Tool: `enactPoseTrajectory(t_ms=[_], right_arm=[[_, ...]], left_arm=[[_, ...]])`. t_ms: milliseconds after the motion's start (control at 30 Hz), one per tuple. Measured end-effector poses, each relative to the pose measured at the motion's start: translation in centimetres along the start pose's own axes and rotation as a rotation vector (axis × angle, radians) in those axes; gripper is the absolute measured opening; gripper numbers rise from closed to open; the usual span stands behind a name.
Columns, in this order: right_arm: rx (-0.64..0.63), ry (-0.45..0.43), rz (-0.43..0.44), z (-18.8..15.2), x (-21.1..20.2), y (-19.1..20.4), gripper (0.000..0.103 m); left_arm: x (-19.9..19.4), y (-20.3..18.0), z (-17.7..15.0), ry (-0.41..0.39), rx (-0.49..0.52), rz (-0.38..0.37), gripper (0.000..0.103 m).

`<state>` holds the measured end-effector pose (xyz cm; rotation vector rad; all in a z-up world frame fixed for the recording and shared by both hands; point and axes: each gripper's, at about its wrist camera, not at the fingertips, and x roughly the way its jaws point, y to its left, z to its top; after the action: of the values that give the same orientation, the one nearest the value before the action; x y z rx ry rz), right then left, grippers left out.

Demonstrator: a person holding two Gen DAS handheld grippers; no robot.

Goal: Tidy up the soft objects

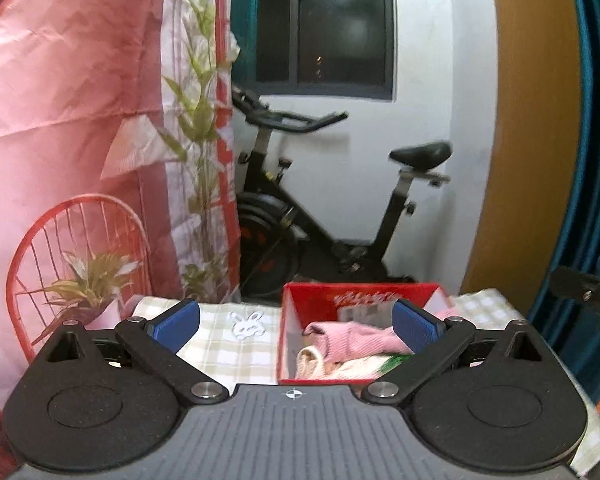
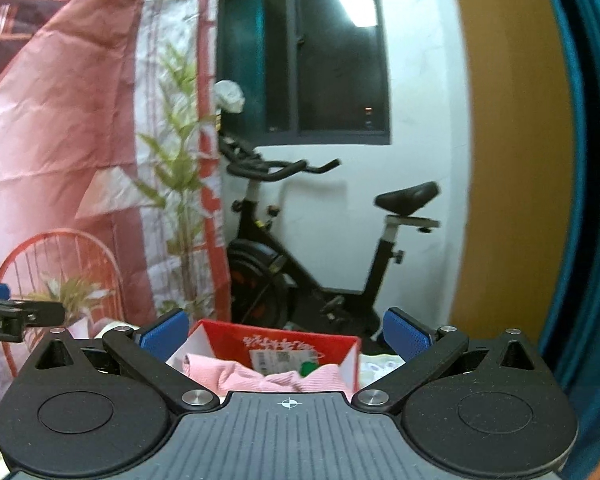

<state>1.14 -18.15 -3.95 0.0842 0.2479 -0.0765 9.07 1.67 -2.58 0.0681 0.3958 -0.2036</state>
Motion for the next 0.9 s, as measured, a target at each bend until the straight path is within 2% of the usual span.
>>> enactPoseTrajectory(t_ms=[100,400,500,900], right_arm=[[0.005,-0.020,0.015,0.4,-2.0,0.1,0.103],[0.038,-0.032,0.008,1.2,-5.3,-0.3,0.103],[0.044,-0.033,0.012,1.2,-5.7,-0.5,0.103],[0.037,-0.035,0.005,1.0,-6.1,-0.7,0.103]], left_arm=[[-2.2,0.3,0.5,-0.035,-0.018,-0.007,0.103],[-6.4,0.1,0.8,-0.070,-0.030,0.060,0.103],[-6.8,-0.3,0.7,-0.069,-0.012,0.101,0.103],[-7.5,-0.2,0.8,-0.073,-0.032,0.124,0.103]])
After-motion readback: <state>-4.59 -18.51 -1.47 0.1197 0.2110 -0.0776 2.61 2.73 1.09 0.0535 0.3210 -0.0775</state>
